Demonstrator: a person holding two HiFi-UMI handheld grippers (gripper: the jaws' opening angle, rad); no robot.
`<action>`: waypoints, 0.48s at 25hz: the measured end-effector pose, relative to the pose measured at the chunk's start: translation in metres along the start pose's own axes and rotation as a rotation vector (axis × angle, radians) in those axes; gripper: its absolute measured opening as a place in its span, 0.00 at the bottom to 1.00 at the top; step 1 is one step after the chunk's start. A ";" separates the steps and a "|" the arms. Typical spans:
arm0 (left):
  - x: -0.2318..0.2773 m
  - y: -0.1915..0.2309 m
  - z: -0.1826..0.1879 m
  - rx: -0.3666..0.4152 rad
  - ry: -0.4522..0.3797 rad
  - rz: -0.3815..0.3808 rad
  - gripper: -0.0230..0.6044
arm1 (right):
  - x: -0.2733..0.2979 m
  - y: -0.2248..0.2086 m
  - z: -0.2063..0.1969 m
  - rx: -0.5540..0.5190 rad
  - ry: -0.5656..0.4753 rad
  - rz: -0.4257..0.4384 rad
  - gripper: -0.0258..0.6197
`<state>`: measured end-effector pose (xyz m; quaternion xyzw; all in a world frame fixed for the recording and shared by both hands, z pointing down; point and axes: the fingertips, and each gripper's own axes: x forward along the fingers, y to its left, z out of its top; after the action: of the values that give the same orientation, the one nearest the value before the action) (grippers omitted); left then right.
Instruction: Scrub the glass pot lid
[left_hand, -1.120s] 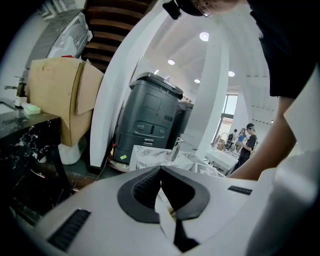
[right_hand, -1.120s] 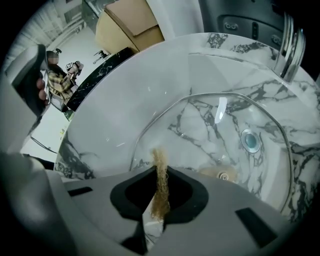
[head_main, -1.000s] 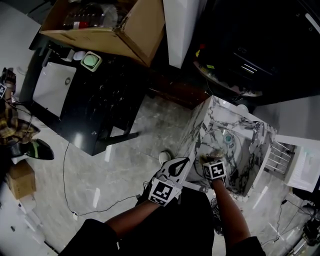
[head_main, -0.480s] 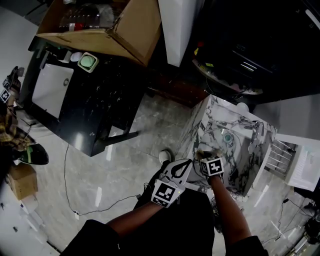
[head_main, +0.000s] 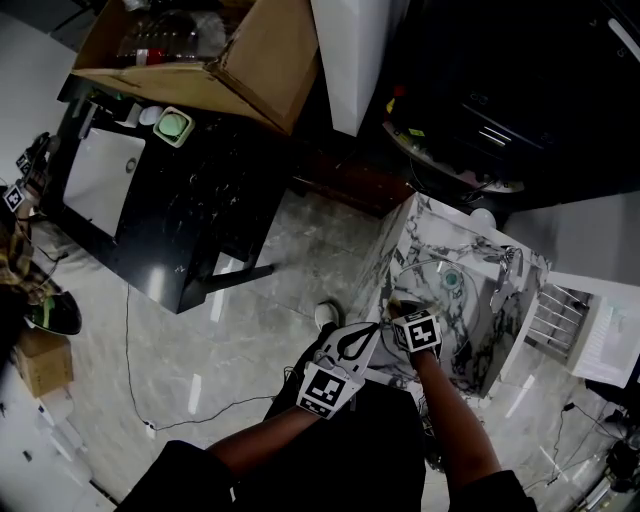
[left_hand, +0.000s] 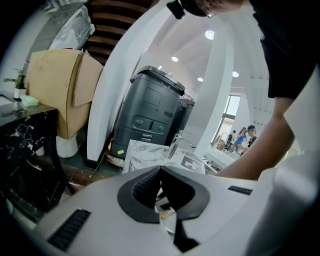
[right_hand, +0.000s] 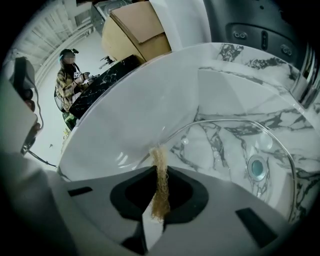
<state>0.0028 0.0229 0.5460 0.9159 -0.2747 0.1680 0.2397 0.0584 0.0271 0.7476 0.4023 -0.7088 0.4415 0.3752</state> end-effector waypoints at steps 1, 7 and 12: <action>0.000 -0.001 -0.001 0.001 0.004 -0.001 0.06 | 0.001 0.000 0.001 -0.001 -0.002 0.000 0.13; 0.004 -0.003 -0.005 -0.014 0.003 0.013 0.06 | 0.002 -0.003 0.009 -0.018 -0.008 0.001 0.13; 0.004 -0.006 -0.003 -0.041 -0.006 0.029 0.06 | 0.001 -0.007 0.012 -0.026 -0.021 -0.001 0.13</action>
<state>0.0092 0.0270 0.5485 0.9072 -0.2920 0.1631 0.2552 0.0624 0.0137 0.7466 0.4024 -0.7181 0.4281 0.3730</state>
